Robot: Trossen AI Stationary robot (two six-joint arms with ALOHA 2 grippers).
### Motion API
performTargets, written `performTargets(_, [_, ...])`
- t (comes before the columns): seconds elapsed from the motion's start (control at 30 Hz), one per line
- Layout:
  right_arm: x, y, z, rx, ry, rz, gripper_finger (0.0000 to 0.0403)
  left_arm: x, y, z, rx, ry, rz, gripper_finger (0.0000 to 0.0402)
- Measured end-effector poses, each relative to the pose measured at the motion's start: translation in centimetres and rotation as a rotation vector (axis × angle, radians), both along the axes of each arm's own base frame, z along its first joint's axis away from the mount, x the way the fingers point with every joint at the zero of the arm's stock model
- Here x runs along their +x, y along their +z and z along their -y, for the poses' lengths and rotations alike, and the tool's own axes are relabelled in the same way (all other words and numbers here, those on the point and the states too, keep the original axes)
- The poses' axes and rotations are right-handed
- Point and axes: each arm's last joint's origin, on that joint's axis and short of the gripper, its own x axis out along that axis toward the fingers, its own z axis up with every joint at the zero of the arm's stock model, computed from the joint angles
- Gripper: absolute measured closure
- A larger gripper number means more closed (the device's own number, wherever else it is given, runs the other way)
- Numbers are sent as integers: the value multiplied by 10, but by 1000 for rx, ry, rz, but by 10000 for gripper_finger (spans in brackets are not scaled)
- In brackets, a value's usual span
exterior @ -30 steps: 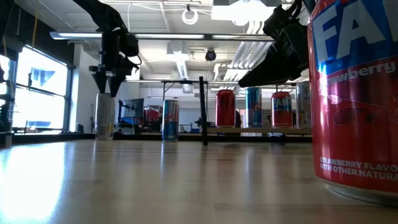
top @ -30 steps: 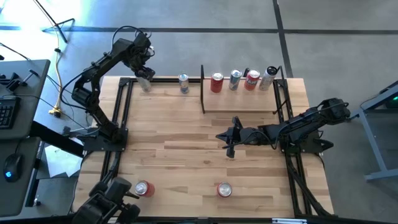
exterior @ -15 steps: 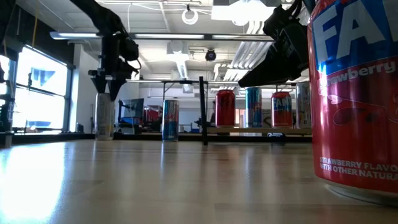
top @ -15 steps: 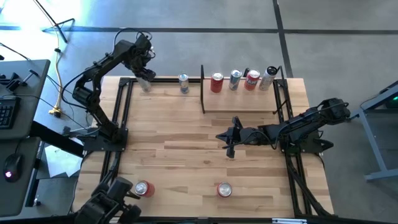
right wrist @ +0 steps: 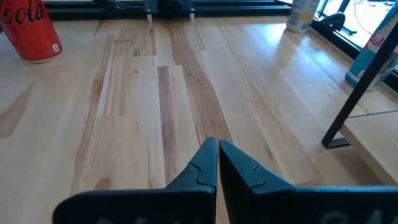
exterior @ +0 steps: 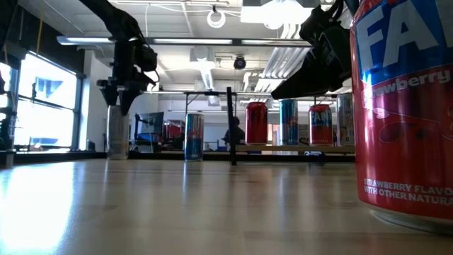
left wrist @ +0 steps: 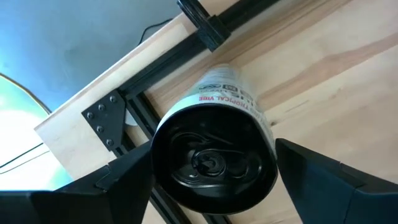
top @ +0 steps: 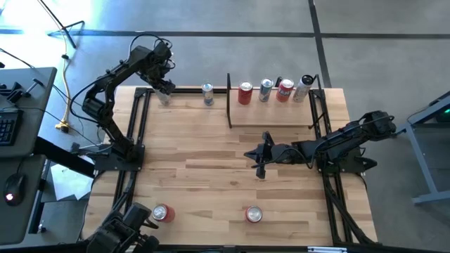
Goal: Place canned beverage on shelf
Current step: Put the white-yellow soda can on the shelf aligned with the other white-yellow soda can
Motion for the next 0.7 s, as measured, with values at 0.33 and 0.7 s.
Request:
performTargets(0.33, [0, 0, 0, 0, 0, 0, 402, 3, 2, 3, -3, -51, -12, 164])
performTargets(0.7, [0, 0, 0, -10, 3, -2, 402, 33, 47, 62, -4, -348, 201, 164])
